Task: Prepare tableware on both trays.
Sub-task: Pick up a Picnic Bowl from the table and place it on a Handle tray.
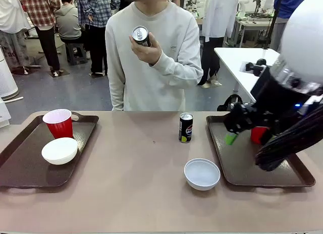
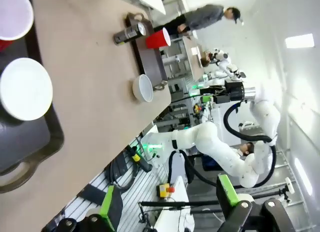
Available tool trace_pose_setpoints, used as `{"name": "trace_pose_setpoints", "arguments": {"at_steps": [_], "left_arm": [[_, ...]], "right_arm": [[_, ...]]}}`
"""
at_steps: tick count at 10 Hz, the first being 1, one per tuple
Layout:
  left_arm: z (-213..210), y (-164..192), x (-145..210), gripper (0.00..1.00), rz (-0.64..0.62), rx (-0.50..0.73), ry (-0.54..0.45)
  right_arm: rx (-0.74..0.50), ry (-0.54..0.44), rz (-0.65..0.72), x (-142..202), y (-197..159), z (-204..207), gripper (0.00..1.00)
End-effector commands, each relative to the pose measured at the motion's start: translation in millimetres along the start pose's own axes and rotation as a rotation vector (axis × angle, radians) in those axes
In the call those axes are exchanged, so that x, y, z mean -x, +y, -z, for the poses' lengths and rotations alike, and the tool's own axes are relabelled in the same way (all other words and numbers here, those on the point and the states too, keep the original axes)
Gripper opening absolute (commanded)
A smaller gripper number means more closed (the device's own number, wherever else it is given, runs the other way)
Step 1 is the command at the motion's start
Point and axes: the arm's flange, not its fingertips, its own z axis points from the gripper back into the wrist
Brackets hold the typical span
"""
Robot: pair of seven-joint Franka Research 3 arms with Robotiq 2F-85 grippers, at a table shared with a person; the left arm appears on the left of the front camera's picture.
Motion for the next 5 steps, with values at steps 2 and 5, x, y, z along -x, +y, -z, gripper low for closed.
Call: {"name": "trace_pose_setpoints", "arguments": {"at_steps": [2,5], "left_arm": [[20,-2,-2,1.00,0.010,-0.071,0.043],[2,3,2,1.00,-0.008,-0.004,0.004]], "right_arm": [[-0.203,0.001,-0.029,1,-8,16,1.00],[-0.015,-0.039,0.002,-7,4,6,1.00]]}}
